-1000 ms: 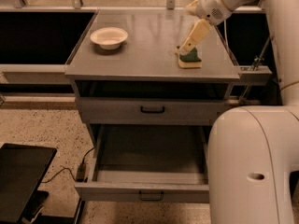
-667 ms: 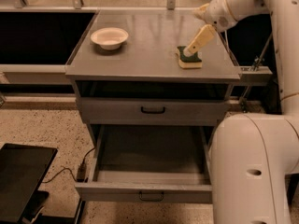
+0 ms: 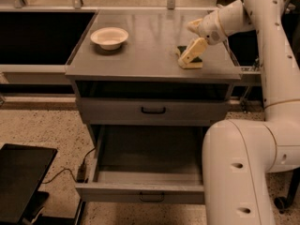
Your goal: Place sponge into middle drawer
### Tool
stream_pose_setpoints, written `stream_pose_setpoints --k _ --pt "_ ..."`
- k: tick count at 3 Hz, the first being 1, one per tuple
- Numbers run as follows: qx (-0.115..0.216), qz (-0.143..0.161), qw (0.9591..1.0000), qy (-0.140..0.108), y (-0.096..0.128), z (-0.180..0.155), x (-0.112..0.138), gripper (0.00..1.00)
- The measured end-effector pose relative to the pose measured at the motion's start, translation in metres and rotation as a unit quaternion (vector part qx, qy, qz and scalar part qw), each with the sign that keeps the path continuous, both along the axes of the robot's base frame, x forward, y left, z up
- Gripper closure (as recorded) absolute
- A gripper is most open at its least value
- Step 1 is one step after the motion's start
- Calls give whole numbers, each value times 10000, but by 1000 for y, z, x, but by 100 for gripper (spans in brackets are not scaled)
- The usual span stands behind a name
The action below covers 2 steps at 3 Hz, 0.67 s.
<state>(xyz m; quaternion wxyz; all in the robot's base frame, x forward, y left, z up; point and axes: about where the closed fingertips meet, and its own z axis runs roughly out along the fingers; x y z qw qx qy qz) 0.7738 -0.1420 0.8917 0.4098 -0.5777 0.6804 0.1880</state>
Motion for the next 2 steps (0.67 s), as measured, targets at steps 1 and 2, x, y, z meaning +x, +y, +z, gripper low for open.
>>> stream_pose_setpoints --k 1,2 --pt "-18 165 9997 175 16 -18 1 0" --pt "-123 94 9993 353 6 -28 -2 0"
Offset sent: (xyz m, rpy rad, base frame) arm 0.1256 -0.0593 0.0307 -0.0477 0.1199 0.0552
